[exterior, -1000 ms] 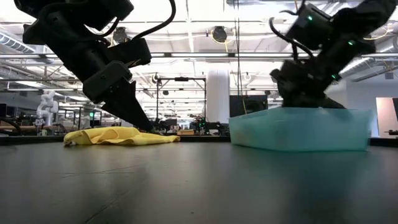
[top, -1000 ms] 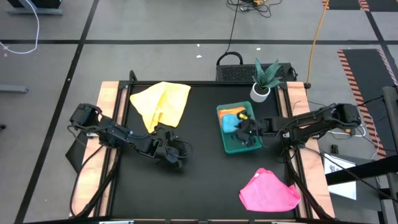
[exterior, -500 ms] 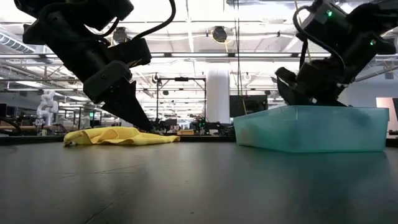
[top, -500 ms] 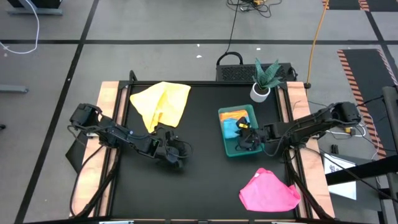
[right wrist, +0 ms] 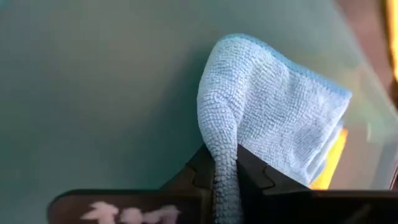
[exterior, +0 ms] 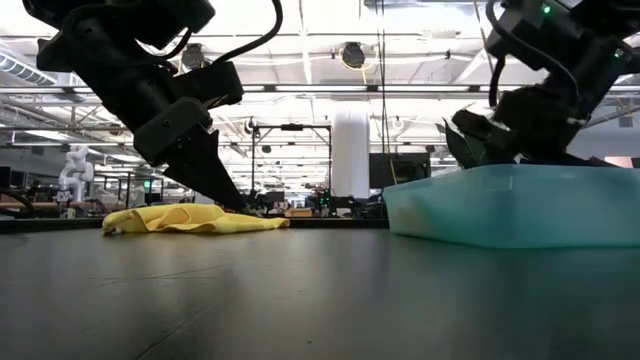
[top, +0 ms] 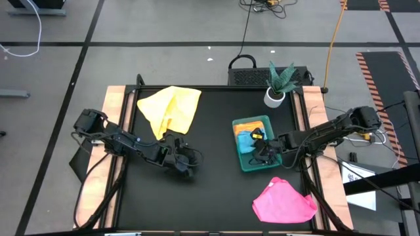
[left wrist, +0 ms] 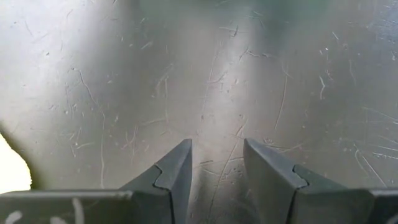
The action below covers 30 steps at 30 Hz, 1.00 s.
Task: Fold microfiber towels
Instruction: Put the blue microfiber cloth into the green bin
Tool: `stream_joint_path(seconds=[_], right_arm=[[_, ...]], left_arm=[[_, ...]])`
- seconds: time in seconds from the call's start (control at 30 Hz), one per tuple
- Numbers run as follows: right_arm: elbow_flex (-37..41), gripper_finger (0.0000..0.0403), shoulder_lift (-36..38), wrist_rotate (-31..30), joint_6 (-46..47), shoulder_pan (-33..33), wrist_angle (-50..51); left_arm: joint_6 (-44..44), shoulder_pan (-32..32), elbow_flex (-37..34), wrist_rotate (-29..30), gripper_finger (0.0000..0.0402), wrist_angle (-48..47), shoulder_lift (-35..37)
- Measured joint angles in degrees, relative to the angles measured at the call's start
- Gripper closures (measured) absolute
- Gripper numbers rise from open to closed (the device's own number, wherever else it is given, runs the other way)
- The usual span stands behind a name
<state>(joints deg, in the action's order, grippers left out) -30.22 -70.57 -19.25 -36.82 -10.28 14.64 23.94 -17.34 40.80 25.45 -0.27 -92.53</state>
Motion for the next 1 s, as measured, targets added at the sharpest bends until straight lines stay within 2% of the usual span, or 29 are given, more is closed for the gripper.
stream_joint_path(seconds=[0.2, 0.43, 0.53, 0.7, 0.87, 1.0], right_arm=[[-1.0, 0.0316, 0.0, 1.9, 7.3, -1.3, -1.0], [-9.0, 0.0220, 0.0, 11.2, 20.2, -2.2, 11.8], [-13.0, 0.0199, 0.0, 14.4, 28.9, -2.5, 14.8], [-16.0, 0.0216, 0.0, 12.8, 43.3, -1.2, 14.6], [-14.1, 0.0273, -0.9, 7.0, 53.1, 0.6, 14.1], [-10.7, 0.0324, -3.0, 5.7, 56.1, 2.2, 8.2]], left_arm=[[0.1, 0.0, 0.0, 0.0, 0.0257, 0.0, 0.0], [0.1, 0.1, 0.0, 0.0, 0.0257, 0.0, 0.0], [0.1, 0.1, 0.0, 0.0, 0.0257, 0.0, 0.0], [0.6, 0.1, 0.0, 0.0, 0.0257, 0.5, 0.0], [0.6, 0.1, 0.0, 0.0, 0.0257, 0.6, 0.0], [0.6, 0.1, 0.0, 0.0, 0.0257, 0.9, 0.0]])
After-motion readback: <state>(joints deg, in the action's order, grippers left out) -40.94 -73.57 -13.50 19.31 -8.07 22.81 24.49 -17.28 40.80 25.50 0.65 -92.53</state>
